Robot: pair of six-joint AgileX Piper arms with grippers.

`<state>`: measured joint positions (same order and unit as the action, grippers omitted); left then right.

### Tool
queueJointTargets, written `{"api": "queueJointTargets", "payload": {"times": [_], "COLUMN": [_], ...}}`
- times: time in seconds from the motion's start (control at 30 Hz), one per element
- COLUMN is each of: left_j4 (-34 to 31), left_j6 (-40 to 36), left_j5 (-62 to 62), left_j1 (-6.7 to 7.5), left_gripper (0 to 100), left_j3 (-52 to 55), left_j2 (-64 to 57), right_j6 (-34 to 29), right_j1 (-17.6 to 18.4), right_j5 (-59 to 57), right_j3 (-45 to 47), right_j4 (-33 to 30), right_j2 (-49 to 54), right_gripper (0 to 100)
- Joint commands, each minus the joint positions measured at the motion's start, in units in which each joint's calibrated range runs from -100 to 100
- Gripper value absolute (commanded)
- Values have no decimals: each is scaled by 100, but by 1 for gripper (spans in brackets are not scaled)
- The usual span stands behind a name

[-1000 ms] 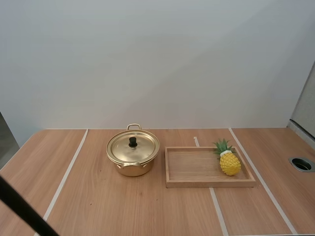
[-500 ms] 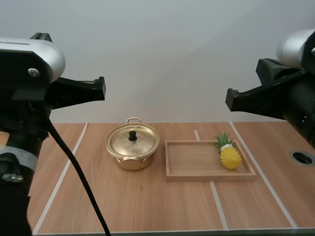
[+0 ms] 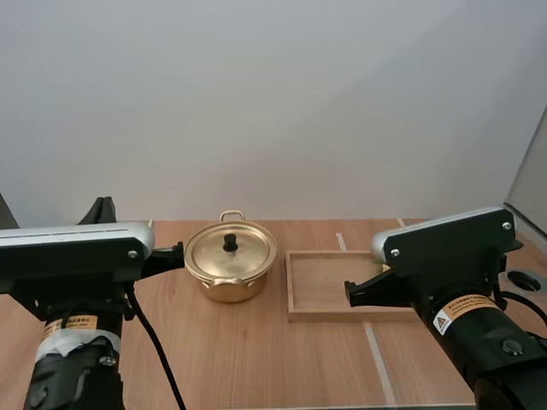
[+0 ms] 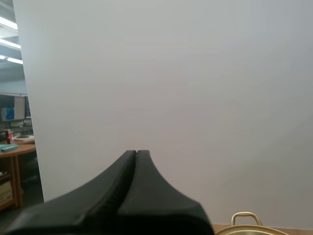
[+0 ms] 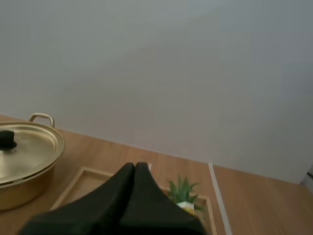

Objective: Open the pot, put the grape inside, and close it

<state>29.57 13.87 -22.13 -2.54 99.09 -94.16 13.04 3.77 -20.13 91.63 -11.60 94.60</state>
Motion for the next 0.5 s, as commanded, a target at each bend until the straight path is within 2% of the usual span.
{"api": "queueJointTargets", "payload": {"times": [0.0,0.07,0.23,0.33,0.47], "left_j4": [564,776,789,560,82], "left_j6": [14,50,122,171,171], "left_j5": [78,413,1971,2845,4050], "left_j1": [-6,-6,-6,-6,-6], "left_gripper": [0,0,0,0,0], "left_j3": [91,91,91,91,91], "left_j2": [27,27,27,27,27], "right_j6": [0,0,0,0,0], "right_j1": [4,4,4,4,4], "right_j5": [162,162,353,2,-919], "right_j3": [392,636,837,837,837], "right_j4": [-76,-76,-76,-50,592], "right_j2": [3,3,3,3,3], "right_gripper": [3,13,35,45,55]}}
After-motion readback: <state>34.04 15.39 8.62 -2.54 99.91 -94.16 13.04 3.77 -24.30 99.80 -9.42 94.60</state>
